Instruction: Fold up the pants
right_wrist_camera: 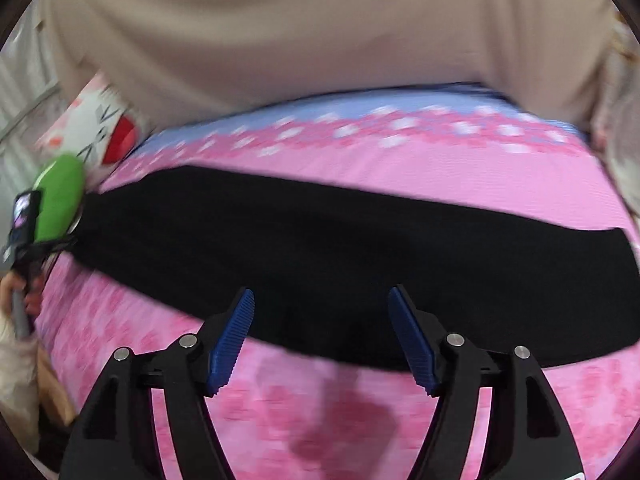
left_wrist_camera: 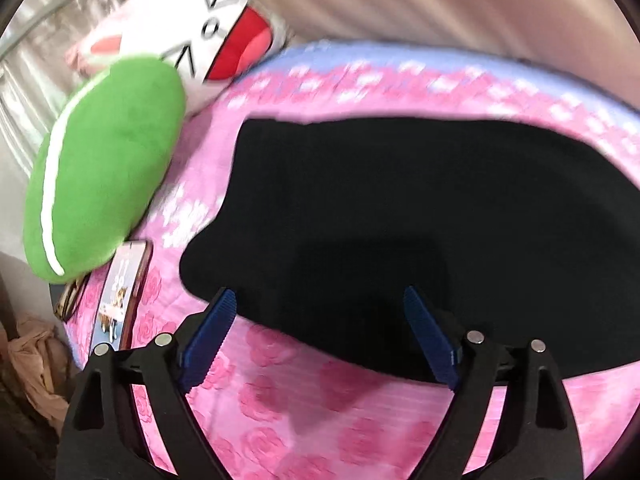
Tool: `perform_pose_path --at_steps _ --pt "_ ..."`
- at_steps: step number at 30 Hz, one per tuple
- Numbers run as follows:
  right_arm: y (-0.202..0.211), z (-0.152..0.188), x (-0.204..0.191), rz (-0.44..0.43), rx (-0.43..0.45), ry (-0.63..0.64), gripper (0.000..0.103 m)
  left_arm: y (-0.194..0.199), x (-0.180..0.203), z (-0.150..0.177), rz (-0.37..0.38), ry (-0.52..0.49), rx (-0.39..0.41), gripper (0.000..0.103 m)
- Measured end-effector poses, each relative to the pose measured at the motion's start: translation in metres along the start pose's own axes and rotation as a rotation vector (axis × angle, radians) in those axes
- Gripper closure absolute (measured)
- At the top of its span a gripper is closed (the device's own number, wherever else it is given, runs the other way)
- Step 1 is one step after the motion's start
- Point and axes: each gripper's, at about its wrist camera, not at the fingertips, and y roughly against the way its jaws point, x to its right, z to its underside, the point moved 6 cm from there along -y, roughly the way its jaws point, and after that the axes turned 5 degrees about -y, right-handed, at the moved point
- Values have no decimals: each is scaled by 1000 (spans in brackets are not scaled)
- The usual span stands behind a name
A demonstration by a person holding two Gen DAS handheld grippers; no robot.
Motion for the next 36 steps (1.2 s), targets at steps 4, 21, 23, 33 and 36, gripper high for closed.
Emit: perform_pose_path --at_steps 4,21,23,33,36 --pt "-26 16 -64 -41 -56 156 35 -14 -18 14 60 42 -28 19" --pt "-60 28 -107 -208 -211 217 89 -14 -28 9 -48 -32 -23 12" --pt "-39 17 -85 -194 -154 161 64 -2 -30 8 -84 -27 -8 14" --pt "71 -13 254 379 111 -343 29 84 44 -6 50 -42 150 13" --pt "48 -18 314 400 29 -422 29 94 87 -14 106 -73 160 13"
